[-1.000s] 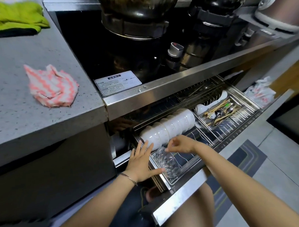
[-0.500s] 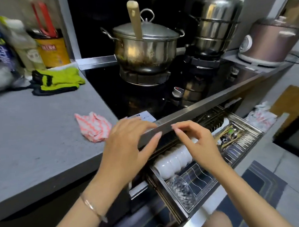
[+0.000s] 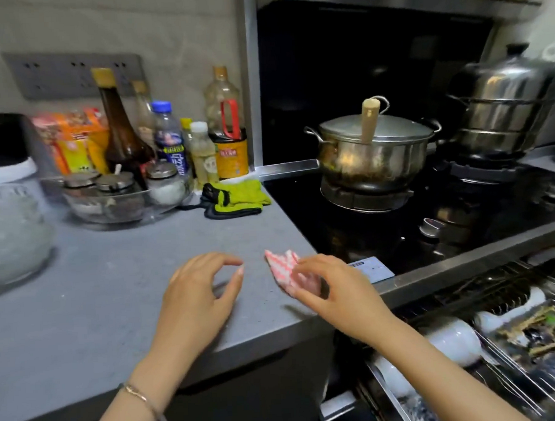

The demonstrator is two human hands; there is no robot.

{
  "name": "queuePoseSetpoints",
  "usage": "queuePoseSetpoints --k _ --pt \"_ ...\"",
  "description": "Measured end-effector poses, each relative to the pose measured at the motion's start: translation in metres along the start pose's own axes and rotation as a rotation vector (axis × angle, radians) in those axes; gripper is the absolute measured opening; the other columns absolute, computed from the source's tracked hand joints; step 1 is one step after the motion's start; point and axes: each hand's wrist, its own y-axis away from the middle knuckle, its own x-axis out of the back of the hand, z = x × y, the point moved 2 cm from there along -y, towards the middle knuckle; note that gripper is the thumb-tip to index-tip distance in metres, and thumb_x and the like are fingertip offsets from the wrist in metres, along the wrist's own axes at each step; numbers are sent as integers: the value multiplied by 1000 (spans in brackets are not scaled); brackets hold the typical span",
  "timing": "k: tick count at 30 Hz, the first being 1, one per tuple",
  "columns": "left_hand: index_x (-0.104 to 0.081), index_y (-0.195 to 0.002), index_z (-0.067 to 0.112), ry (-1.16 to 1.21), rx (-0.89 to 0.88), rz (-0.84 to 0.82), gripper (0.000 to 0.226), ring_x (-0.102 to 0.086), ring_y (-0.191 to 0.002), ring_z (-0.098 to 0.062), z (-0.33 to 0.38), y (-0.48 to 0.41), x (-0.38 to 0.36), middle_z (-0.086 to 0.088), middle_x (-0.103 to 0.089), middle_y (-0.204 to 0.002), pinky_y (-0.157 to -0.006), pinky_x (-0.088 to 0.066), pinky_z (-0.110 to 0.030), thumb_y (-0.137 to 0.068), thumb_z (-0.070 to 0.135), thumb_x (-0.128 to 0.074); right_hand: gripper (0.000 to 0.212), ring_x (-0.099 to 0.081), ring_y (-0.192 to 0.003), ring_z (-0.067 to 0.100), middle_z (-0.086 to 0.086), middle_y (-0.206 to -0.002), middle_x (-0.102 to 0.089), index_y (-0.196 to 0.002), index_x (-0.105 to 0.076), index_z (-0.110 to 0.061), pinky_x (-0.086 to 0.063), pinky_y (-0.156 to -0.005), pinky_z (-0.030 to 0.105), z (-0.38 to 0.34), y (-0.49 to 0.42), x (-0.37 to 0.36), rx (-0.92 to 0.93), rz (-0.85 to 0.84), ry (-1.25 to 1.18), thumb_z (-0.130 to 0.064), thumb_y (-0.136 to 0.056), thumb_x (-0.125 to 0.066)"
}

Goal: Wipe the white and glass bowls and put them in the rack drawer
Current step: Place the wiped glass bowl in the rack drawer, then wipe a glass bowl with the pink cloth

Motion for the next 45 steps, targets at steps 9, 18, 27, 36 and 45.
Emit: queuePoseSetpoints --k 9,18,27,36,45 --pt "-60 -97 42 71 32 21 16 -51 -102 4 -2 6 16 31 -56 -101 -96 -40 -29 -89 50 -49 36 -52 -100 20 -6 -94 -51 -84 -59 -21 -40 -83 32 -20 -26 -21 -242 38 118 -56 -87 -55" --pt "-54 -120 37 397 208 -51 38 -48 -112 9 -1 -1 29 28 -53 -119 -96 -36 -16 -84 48 -56 41 -61 -50 28 11 -64 -68 -88 -51 -13 -53 -50 40 -54 -60 11 -206 -300 -293 -54 -89 -54" --pt "-69 -98 7 1017 452 23 27 -69 -69 -11 -15 -10 77 -7 -75 -82 -60 -54 -20 -80 26 -62 5 -60 -72 16 5 -73 -66 -98 -55 -15 -48 -62 23 -124 -88 25 52 -304 -801 -12 -94 -57" --pt "-72 -77 17 748 197 -17 18 -52 -60 1 -32 -12 143 9 -64 -66 -54 -40 -12 -72 33 -66 36 -65 -109 20 6 -117 -69 -120 -64 -20 -52 -91 33 -157 -103 -12 41 -721 -825 -26 -84 -66" --pt "-69 -104 33 33 109 246 22 -43 -109 -5 -110 -35 181 12 -54 -111 -89 -25 -6 -84 42 -64 14 -70 -80 17 8 -94 -73 -100 -65 -8 -56 -79 28 -216 -125 -77 -193 -797 -1048 -4 -88 -62"
